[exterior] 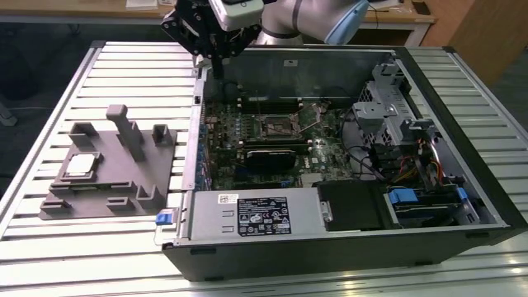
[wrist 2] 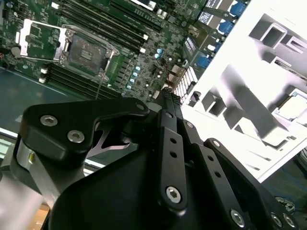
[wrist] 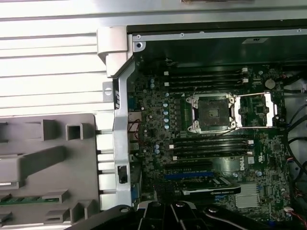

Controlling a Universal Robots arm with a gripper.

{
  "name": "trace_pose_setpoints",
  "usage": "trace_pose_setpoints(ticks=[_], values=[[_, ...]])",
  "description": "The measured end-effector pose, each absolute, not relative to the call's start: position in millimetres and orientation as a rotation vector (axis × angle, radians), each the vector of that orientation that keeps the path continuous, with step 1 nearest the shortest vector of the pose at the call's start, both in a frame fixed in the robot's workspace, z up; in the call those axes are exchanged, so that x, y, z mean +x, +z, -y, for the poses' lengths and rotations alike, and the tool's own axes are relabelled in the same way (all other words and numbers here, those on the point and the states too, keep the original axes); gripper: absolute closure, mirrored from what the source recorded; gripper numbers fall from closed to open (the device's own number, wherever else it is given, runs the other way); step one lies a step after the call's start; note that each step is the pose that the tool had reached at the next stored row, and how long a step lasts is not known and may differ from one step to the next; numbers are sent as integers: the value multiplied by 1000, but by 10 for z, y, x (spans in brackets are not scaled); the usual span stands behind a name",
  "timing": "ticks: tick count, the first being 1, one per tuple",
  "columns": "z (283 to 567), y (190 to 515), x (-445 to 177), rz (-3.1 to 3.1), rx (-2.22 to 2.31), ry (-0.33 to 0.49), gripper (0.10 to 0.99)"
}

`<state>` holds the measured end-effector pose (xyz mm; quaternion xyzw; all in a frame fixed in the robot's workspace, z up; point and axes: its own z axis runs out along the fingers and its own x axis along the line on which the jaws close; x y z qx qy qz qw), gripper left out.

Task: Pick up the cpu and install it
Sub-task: 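Reach for the cpu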

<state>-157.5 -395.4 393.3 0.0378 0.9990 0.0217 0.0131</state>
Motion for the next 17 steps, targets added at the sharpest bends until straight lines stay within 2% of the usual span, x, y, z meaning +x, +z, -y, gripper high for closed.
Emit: trace_pose_setpoints(ticks=[17], values=[[3954,3932,-1861,-3112,118,67,980]])
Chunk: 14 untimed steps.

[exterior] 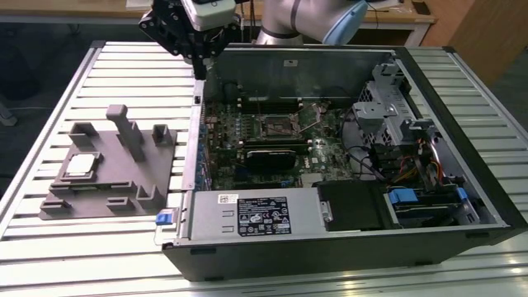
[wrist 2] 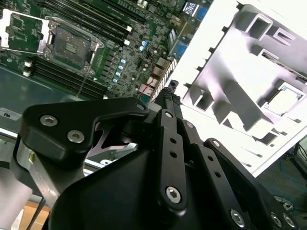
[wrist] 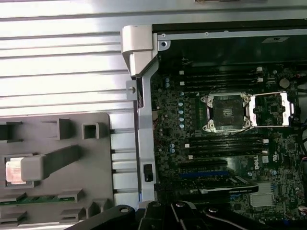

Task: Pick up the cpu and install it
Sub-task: 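Reach for the cpu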

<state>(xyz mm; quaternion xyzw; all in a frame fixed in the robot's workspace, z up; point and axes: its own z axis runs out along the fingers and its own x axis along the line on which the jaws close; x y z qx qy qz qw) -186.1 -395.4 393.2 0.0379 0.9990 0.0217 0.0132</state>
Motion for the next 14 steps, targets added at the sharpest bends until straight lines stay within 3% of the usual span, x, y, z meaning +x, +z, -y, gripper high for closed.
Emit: trace_pose_setpoints(ticks=[14], values=[[3954,3931,-2110,-3112,118,67,980]])
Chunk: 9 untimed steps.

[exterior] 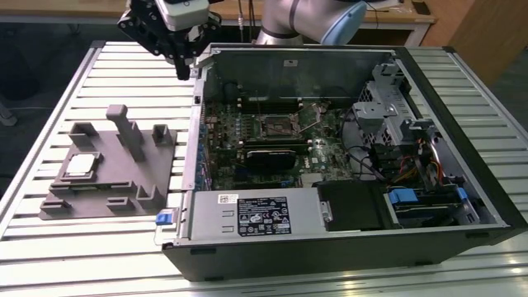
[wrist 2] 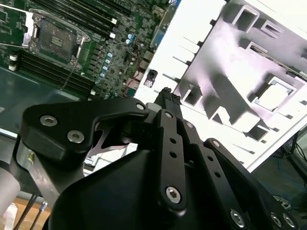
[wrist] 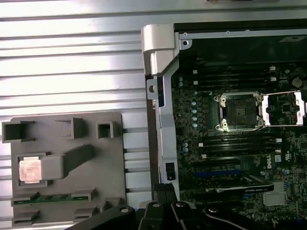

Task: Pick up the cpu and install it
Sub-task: 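Reach for the cpu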

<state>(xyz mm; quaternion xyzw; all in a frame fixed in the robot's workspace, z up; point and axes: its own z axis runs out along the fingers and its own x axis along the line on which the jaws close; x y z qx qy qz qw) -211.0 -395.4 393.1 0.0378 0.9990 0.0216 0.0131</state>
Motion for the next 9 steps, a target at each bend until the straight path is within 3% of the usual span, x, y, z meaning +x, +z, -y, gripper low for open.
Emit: trace_pose_setpoints(ticks=[9], values=[[3954,3929,-2281,-3112,118,68,980]])
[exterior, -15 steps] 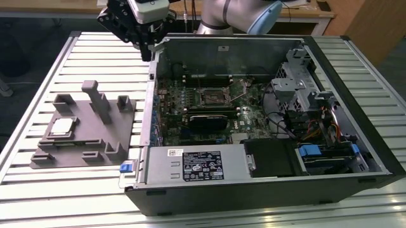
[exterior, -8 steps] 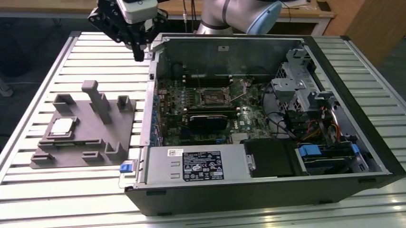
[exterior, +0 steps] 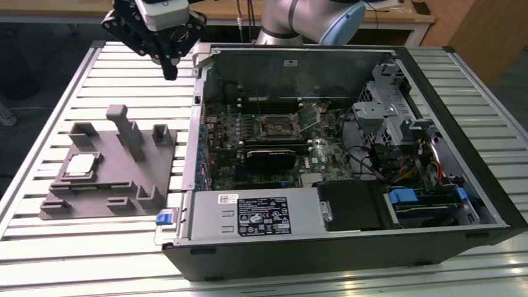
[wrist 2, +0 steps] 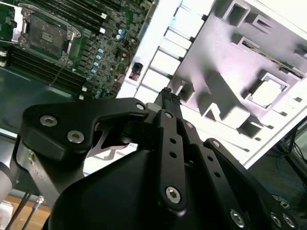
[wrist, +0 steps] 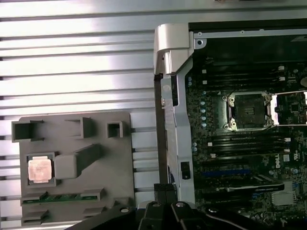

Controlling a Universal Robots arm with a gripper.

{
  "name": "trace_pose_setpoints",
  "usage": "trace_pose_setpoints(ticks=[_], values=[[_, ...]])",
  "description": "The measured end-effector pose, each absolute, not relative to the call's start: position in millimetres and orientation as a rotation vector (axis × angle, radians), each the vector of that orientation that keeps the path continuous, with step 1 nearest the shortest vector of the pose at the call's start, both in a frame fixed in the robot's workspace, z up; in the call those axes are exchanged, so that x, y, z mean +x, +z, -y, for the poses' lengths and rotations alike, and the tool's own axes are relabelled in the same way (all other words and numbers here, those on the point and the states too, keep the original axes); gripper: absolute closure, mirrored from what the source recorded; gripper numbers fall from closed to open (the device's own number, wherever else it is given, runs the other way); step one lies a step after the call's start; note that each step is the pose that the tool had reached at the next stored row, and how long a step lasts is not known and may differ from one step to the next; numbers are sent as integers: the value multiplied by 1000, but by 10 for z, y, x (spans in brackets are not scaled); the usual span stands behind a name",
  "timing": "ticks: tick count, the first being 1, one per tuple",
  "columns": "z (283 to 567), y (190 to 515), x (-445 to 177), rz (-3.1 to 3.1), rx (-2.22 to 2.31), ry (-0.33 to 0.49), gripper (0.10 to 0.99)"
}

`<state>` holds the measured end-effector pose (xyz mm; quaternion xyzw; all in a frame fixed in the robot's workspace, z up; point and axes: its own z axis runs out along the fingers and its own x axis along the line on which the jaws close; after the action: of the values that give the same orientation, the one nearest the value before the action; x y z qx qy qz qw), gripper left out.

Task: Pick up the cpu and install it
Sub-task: 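Reach for the cpu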

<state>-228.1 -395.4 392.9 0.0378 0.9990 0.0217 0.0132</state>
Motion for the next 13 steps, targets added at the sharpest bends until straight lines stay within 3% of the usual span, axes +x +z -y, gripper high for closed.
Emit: trace_pose_setpoints(ticks=[13], values=[[3954,3926,-2539,-3112,118,68,980]])
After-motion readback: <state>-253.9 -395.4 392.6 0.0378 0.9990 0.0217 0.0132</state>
